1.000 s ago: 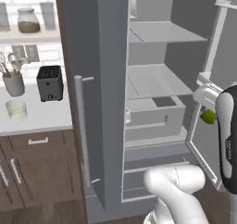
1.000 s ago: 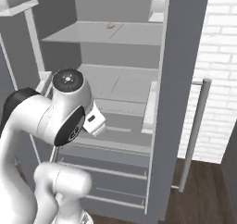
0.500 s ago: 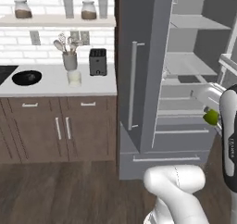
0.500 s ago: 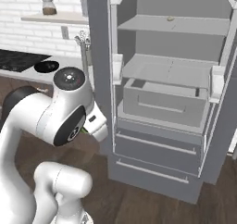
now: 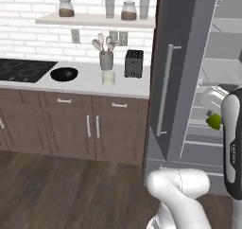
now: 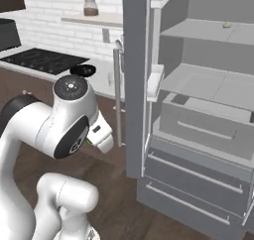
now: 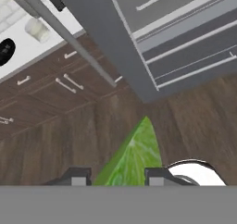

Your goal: Grab a lemon wedge from the fridge and one ice cube from the ice bowl, and put them in the glass of lemonade.

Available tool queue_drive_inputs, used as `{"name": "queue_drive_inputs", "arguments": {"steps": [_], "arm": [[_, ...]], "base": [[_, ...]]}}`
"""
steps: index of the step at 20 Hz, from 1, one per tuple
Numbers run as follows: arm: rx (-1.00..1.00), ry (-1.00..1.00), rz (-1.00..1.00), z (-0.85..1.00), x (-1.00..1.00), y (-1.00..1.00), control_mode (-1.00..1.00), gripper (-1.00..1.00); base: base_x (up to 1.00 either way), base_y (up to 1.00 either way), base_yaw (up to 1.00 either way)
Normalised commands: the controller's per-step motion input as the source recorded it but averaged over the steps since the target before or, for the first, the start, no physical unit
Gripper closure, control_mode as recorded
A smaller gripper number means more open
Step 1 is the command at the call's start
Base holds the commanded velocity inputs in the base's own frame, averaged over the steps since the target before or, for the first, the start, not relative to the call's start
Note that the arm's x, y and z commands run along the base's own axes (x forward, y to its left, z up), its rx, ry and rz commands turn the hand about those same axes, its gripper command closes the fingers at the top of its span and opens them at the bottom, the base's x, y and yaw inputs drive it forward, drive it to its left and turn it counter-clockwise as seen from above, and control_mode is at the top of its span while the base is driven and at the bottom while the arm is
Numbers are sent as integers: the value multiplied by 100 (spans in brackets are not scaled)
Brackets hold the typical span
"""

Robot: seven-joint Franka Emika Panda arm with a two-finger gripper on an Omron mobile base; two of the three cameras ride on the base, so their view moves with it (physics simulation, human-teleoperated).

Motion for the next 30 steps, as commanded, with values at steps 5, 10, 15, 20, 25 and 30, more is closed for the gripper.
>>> {"name": "queue_drive_inputs", "arguments": {"steps": [5,10,15,20,25,30], "arm": [[0,0,0,0,0,0,100,100],[0,0,0,0,0,0,100,100],[0,0,0,0,0,0,100,100],[0,0,0,0,0,0,100,100],[0,0,0,0,0,0,100,100],[0,0,0,0,0,0,100,100]], "base": [[97,100,29],[100,100,29],[100,66,11],[100,42,-10],[100,73,-12],[100,86,-24]]}}
